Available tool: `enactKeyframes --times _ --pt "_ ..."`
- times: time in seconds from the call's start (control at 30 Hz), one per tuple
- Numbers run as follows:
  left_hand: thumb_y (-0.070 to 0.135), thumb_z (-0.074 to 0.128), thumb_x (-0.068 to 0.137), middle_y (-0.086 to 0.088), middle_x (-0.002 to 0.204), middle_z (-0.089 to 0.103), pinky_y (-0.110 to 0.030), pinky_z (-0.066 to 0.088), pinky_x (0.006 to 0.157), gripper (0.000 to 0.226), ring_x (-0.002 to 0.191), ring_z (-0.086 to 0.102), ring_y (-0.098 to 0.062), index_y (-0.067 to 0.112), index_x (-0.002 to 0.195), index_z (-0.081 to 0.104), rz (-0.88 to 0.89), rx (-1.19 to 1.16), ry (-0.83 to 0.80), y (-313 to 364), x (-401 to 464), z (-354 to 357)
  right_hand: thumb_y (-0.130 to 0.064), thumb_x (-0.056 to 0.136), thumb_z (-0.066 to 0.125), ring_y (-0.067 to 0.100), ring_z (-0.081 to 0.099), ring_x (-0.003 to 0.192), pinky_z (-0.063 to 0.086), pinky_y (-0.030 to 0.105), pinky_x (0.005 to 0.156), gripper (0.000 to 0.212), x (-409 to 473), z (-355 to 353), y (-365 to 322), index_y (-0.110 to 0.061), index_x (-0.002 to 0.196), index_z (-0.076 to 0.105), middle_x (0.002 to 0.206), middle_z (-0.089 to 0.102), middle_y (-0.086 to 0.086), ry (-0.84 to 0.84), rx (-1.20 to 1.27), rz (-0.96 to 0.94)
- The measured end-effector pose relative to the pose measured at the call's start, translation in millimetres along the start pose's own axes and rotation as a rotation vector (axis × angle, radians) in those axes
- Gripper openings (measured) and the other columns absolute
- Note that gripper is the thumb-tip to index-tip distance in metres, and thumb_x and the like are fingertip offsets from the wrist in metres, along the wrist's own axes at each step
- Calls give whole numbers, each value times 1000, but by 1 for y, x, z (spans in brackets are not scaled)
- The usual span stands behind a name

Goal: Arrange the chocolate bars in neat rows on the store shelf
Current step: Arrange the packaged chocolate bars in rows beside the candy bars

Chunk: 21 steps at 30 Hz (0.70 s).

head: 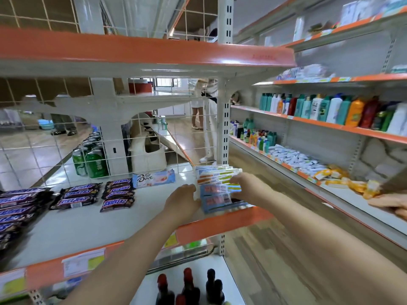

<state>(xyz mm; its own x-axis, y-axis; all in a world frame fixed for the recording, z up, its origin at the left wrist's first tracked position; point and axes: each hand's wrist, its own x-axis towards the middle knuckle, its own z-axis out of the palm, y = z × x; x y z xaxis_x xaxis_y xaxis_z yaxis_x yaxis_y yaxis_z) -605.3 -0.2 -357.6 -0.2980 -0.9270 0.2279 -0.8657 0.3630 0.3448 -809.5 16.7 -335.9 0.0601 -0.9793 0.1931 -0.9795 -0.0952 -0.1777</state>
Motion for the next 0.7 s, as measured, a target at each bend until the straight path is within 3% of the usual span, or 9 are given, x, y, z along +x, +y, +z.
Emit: enactKeyframes --times 0.2,0.47,0.7 --pt "31 48 93 -9 125 53 -31 42 90 36 114 51 -24 11 122 52 15 20 -10 15 -6 0 -23 87 62 25 48 120 43 37 94 53 -18 -1 18 -19 137 43 132 47 5 -80 -198 -50" --pt "30 49 92 -7 127 53 -31 42 92 38 116 51 -22 13 126 50 30 54 6 13 -5 -2 -28 85 66 27 51 112 47 39 88 49 -11 5 13 -13 129 49 123 50 7 -110 -230 -111" --pt "32 50 93 -5 132 50 -28 39 95 45 121 48 -20 12 133 45 15 69 13 4 0 -2 -22 86 64 29 52 107 49 40 83 44 -6 9 11 -13 127 49 120 45 8 -116 -263 -144"
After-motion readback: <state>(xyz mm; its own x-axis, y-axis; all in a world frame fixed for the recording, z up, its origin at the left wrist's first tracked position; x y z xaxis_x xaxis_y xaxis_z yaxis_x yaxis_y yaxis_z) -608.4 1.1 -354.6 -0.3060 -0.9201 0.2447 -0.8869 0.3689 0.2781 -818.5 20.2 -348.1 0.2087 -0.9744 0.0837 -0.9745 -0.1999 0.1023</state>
